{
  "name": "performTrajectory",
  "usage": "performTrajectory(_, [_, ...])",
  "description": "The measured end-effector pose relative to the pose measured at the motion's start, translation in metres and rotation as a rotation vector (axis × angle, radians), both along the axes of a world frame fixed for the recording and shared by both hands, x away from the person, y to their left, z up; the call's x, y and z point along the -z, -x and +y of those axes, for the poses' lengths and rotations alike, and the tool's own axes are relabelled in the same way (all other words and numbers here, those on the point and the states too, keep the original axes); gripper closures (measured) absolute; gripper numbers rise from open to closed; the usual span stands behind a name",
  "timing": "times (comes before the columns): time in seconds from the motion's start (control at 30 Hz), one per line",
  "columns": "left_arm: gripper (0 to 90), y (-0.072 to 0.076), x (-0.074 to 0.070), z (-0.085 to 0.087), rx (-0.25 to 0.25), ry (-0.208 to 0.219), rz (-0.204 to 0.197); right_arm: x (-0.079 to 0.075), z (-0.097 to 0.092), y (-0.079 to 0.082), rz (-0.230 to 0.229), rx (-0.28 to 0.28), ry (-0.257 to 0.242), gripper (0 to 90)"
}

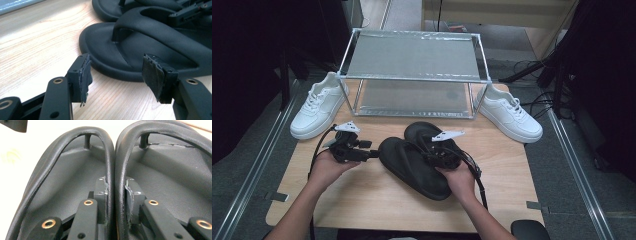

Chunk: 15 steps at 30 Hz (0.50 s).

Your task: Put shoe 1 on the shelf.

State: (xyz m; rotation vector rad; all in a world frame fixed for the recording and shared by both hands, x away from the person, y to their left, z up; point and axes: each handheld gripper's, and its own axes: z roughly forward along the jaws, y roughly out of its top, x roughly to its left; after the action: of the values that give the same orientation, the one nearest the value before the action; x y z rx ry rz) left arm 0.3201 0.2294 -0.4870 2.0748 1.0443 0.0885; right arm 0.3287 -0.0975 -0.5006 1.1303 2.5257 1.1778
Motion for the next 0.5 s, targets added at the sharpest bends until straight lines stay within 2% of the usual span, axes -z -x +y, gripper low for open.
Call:
performTrajectory(0.27, [40.5,0.006,0.002,0.004,-0.016,0.002,0.006,-0.008,-0.002,-0.008,-0.013,0.011,-0.014,75.8])
performTrajectory(0.4, [40.4,0.011,0.002,0.0,-0.006,-0.008,0.008,-0.014,-0.006,-0.012,-0.027,0.038,-0.021,75.9])
performTrajectory(0.5, [40.5,0.014,0.002,-0.001,0.001,-0.008,0.007,-0.016,-0.007,-0.019,-0.019,0.057,-0.024,75.9])
